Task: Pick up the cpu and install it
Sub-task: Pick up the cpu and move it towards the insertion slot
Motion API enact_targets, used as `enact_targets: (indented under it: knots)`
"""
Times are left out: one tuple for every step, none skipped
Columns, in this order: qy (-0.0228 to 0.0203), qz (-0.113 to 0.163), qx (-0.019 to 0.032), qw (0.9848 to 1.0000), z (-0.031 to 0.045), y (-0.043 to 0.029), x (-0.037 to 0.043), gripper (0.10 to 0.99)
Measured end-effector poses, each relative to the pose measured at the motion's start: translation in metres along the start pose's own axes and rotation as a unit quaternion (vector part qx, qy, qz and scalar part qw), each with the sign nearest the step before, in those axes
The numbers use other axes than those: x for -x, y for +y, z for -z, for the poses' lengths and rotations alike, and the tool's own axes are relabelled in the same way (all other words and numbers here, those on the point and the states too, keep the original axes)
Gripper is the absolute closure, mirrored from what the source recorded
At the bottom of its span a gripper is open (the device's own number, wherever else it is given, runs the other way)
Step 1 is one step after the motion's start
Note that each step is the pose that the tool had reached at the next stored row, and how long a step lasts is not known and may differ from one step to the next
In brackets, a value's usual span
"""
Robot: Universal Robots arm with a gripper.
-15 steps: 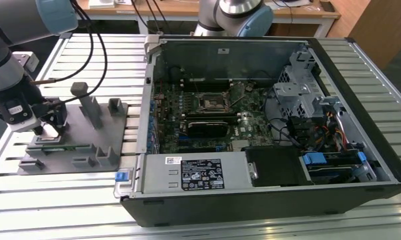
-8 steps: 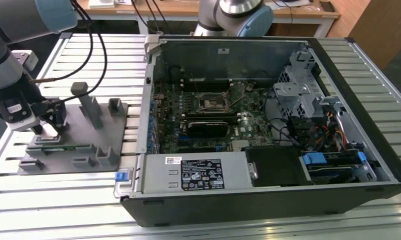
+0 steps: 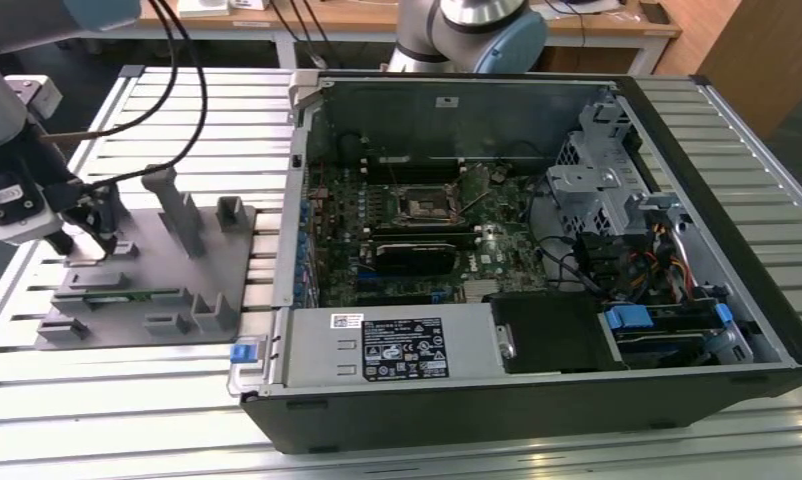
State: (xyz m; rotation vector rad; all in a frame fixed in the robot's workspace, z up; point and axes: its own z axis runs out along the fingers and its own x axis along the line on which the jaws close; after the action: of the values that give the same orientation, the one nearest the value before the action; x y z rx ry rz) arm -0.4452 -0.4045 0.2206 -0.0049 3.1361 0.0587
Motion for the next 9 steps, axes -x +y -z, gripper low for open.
enact_targets:
  knots:
    - [-0.0002,0.000,0.0000,1.0000,0.0043,0.0001,0.0000,0.553]
    - [-0.0003,0.000,0.0000,1.0000,0.0090,0.0004,0.0001,0.553]
    - [-0.0004,0.000,0.0000,1.0000,0.0136,0.0005,0.0001,0.553]
    - [-0.0004,0.000,0.0000,1.0000,0.0182,0.0007,0.0001,0.553]
    - [-0.0005,0.000,0.0000,1.0000,0.0227,0.0009,0.0001,0.553]
    - [-0.0005,0.000,0.0000,1.0000,0.0272,0.0010,0.0001,0.553]
    - [-0.0006,0.000,0.0000,1.0000,0.0315,0.0012,0.0001,0.553]
    - [-0.0009,0.000,0.0000,1.0000,0.0360,0.0014,0.0002,0.553]
    - [-0.0010,0.000,0.0000,1.0000,0.0407,0.0015,0.0002,0.553]
